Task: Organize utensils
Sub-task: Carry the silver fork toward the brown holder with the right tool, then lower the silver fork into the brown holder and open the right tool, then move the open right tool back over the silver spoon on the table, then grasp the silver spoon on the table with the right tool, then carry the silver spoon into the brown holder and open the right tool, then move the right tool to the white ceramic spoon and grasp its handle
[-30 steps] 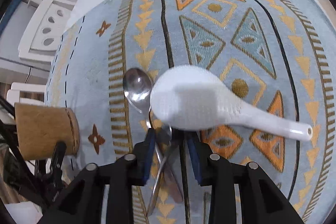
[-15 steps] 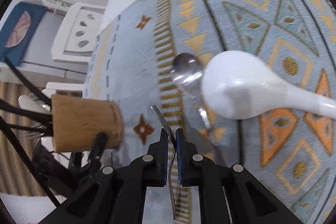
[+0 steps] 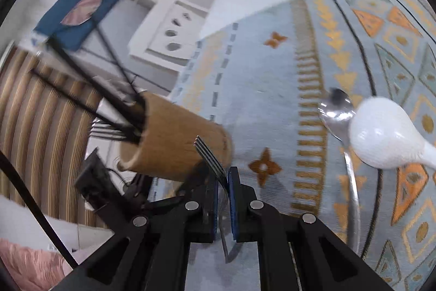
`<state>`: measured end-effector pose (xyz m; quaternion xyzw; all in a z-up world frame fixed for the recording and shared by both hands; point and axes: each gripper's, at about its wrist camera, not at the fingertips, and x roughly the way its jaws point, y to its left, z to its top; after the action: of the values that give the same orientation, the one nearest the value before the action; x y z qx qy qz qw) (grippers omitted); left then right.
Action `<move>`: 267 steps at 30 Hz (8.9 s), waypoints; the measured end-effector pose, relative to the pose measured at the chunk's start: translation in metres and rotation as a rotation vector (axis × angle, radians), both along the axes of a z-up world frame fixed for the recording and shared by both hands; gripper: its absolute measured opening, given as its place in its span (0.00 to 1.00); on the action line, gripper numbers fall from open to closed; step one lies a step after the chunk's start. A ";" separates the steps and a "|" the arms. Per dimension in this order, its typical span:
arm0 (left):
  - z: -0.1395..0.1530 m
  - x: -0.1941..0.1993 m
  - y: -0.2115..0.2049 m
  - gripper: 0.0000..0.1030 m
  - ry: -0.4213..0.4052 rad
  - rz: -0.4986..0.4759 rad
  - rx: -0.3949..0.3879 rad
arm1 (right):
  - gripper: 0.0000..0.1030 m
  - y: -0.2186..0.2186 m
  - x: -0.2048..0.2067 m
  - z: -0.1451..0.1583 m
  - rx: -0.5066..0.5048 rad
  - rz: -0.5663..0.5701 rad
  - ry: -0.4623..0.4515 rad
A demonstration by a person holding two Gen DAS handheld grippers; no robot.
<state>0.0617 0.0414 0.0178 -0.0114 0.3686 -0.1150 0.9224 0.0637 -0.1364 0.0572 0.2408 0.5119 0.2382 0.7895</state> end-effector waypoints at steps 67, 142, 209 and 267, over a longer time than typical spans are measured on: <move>0.013 -0.021 -0.004 0.97 -0.093 0.006 0.008 | 0.06 0.132 0.050 0.163 -0.209 0.161 -0.490; 0.008 -0.005 -0.002 0.97 -0.048 -0.005 0.013 | 0.09 -0.099 0.059 -0.036 -0.185 -0.291 0.231; 0.014 -0.027 -0.013 0.98 -0.112 -0.001 0.070 | 0.05 -0.022 0.002 0.162 0.260 -0.134 -0.324; 0.012 -0.022 -0.008 0.97 -0.099 -0.025 0.029 | 0.84 -0.108 0.027 0.031 -0.352 -0.097 0.003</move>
<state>0.0393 0.0331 0.0298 0.0124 0.3245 -0.1213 0.9380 0.0908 -0.2444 0.0885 0.1237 0.5347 0.1063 0.8291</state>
